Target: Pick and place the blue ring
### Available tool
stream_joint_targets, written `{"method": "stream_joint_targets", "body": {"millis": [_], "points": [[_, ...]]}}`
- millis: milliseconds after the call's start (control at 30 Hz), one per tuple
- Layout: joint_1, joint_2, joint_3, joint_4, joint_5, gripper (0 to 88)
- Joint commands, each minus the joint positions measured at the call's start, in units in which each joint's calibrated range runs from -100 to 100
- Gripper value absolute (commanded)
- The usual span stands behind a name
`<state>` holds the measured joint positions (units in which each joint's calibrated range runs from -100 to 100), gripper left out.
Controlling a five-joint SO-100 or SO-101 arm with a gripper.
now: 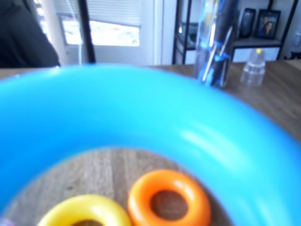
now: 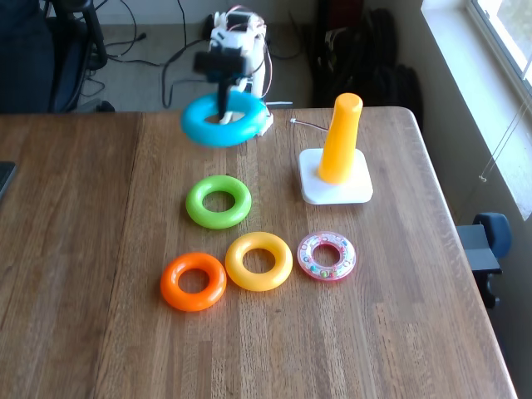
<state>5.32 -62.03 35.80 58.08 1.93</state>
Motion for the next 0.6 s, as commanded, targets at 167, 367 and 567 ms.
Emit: {"method": "stream_joint_targets", "body": {"millis": [167, 367, 567], "points": [[-15.07, -3.86, -22.83, 15.02, -2.25, 2.0], [-24.86, 3.15, -33.29, 18.42, -3.57, 2.0], [-30.58, 14.82, -44.03, 22.96, -3.61, 2.0]]}}
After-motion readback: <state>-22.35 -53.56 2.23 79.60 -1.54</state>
